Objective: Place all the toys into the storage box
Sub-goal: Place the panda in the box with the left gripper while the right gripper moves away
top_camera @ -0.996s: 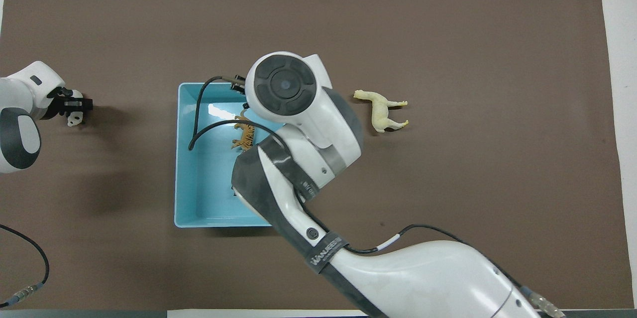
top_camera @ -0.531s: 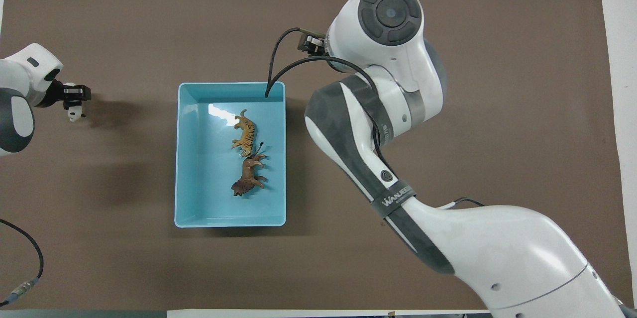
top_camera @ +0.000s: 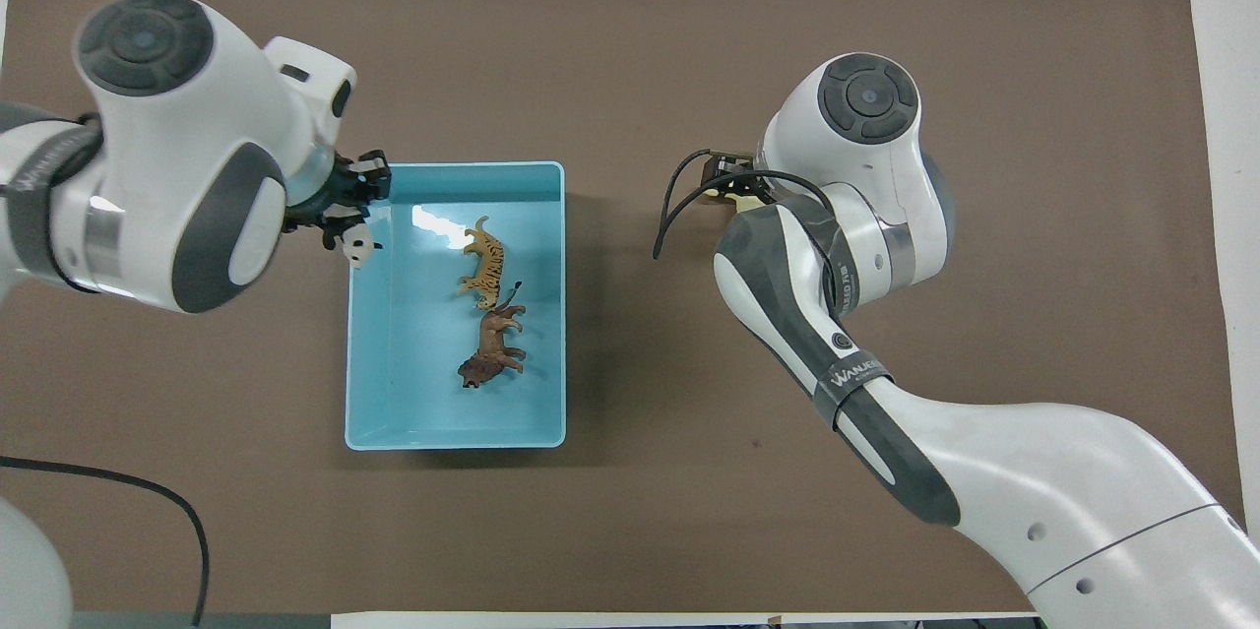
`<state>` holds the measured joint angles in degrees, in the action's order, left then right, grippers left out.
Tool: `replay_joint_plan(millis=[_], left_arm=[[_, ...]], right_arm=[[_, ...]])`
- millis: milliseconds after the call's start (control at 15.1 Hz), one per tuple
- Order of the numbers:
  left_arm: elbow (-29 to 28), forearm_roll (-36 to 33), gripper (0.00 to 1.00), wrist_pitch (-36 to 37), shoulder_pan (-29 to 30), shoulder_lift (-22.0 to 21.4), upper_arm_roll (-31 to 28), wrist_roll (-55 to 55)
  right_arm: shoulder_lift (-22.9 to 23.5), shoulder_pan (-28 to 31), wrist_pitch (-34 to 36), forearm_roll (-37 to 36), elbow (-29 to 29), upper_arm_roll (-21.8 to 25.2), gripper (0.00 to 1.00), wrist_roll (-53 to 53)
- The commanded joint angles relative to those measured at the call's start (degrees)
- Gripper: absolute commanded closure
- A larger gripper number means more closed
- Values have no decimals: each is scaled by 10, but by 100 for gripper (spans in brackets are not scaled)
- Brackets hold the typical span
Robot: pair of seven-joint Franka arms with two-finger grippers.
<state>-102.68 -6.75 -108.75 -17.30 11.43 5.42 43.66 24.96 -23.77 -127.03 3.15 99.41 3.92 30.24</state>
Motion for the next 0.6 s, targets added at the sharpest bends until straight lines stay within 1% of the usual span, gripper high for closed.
replay_joint_plan(millis=[0,133,266,465,531], left_arm=[[-77,2,0,-55,-16,-41,-11,27],[-64,2,0,-47,-16,-44,-11,27],[-46,2,0,-15,-7,-57,-16,11],[-1,2,0,42,45,-71,-16,-71],[18,5,0,76,58,-76,-17,-107]], right_arm=[[-25,5,-23,-8,41,-4,0,-14],[-25,6,-29,-9,41,-4,0,-15],[-19,5,-41,-9,41,-4,0,-15],[2,0,-71,-10,42,-5,0,-14],[7,-2,-79,-12,42,-5,0,-14]])
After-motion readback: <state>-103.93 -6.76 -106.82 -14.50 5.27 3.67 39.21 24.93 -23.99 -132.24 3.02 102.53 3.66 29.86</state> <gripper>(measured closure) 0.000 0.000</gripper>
